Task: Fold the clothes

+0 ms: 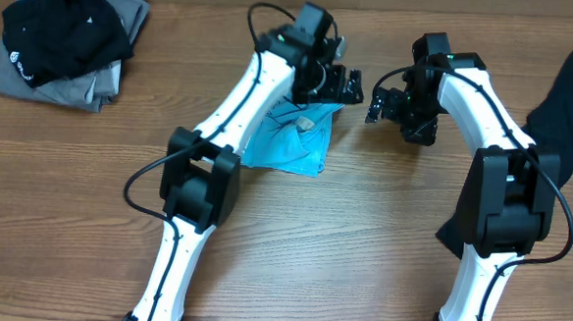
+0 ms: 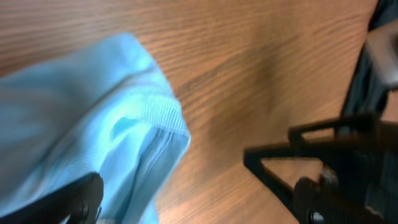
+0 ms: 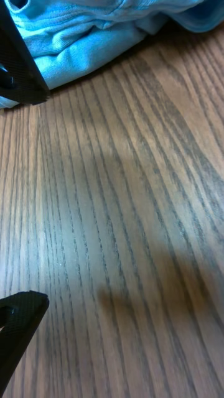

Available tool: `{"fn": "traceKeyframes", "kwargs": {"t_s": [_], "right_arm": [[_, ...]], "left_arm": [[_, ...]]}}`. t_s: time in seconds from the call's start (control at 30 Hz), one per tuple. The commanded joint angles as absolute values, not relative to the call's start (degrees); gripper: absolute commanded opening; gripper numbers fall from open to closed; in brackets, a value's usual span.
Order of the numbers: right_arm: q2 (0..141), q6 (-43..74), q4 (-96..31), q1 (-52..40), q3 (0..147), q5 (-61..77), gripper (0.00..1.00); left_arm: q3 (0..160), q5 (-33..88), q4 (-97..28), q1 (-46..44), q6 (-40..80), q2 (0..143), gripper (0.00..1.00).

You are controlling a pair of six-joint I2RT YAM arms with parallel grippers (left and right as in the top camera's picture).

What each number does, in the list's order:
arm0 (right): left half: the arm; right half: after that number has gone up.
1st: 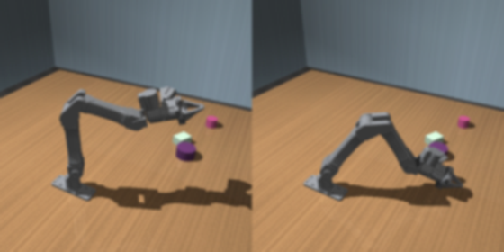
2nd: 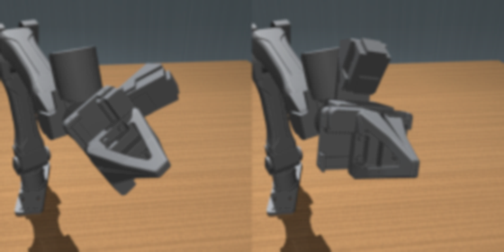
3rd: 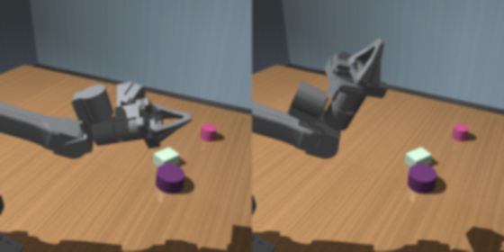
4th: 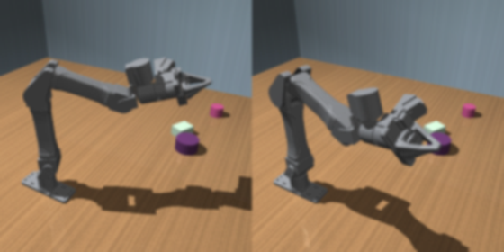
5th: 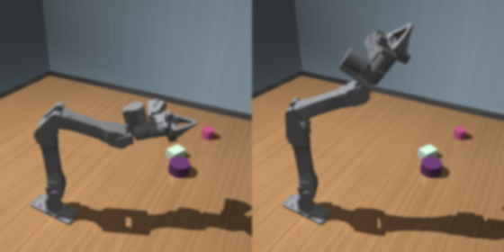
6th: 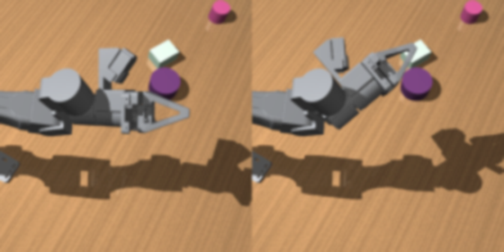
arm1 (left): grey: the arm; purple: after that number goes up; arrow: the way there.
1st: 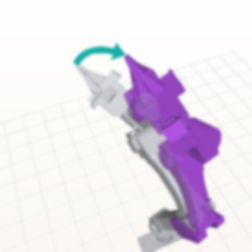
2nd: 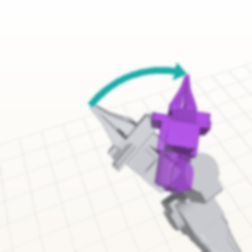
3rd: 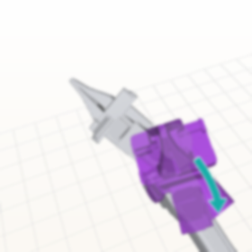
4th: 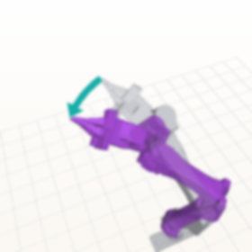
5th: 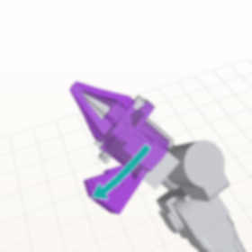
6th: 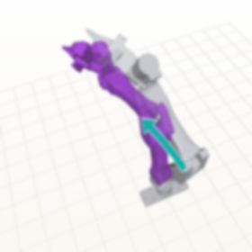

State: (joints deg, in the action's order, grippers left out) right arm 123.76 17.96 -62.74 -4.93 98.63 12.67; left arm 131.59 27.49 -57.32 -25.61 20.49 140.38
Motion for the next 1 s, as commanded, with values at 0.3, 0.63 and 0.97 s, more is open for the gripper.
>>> {"fn": "traceKeyframes", "kwargs": {"t_s": [0.3, 0.63, 0.97], "right_arm": [[123.57, 17.65, -61.71, -5.15, 98.59, 12.95, 1.00], [123.57, 17.65, -61.63, -5.15, 98.59, 12.95, 1.00], [123.57, 17.63, -62.02, -5.13, 98.59, 12.95, 1.00]], "left_arm": [[143.11, 20.29, -93.69, -18.90, 11.55, 134.26, 0.96], [132.25, 8.34, -87.53, -26.00, 21.06, 134.37, 0.99], [123.63, 6.83, -81.14, -25.91, 22.79, 134.37, 0.86]]}}
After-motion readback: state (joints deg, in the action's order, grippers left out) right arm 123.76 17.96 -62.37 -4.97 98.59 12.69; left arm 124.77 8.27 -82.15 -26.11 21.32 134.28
